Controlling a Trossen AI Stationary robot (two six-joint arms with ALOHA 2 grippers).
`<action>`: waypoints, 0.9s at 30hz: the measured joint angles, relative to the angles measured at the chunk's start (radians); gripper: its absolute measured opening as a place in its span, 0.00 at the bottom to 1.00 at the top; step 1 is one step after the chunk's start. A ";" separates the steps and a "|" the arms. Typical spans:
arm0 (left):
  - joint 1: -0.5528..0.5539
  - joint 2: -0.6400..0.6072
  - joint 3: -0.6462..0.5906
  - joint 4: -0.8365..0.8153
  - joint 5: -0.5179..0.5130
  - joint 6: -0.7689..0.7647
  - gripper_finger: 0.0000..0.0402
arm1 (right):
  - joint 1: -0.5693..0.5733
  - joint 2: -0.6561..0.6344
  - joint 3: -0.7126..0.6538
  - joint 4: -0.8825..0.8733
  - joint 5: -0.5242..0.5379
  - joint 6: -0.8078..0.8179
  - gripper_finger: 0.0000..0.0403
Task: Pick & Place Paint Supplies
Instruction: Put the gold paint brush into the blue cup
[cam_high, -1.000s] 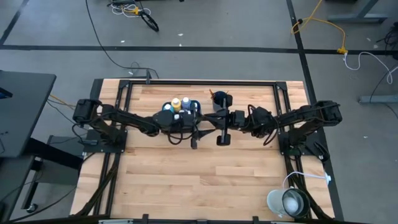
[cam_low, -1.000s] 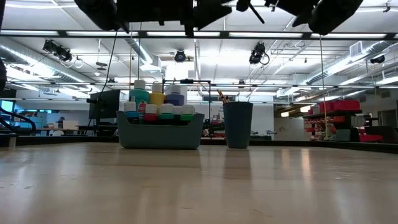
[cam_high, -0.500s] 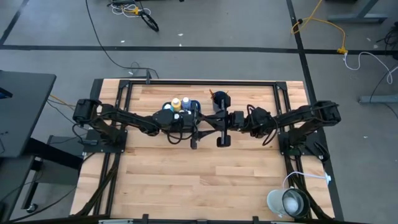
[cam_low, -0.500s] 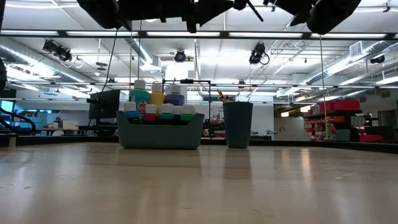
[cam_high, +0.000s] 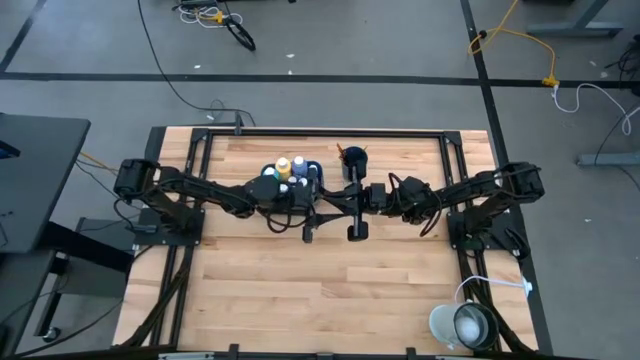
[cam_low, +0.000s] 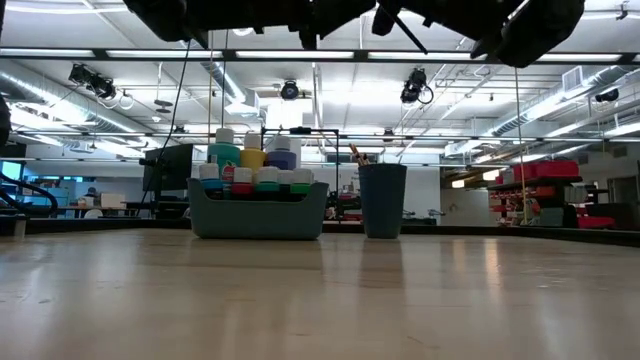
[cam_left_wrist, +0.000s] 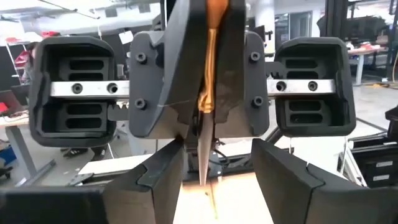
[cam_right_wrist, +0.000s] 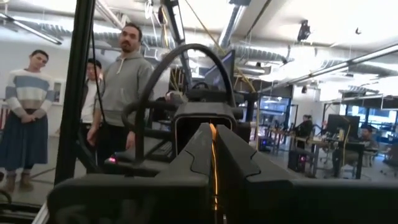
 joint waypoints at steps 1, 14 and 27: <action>0.000 -0.001 0.001 0.002 0.002 0.000 0.49 | 0.002 -0.002 -0.001 0.002 0.000 0.000 0.03; 0.009 -0.010 0.000 -0.020 0.025 -0.003 0.35 | 0.013 -0.002 -0.001 -0.058 -0.010 0.022 0.03; 0.010 -0.117 0.002 -0.302 -0.080 0.054 0.35 | 0.013 -0.063 -0.004 -0.314 0.070 -0.025 0.03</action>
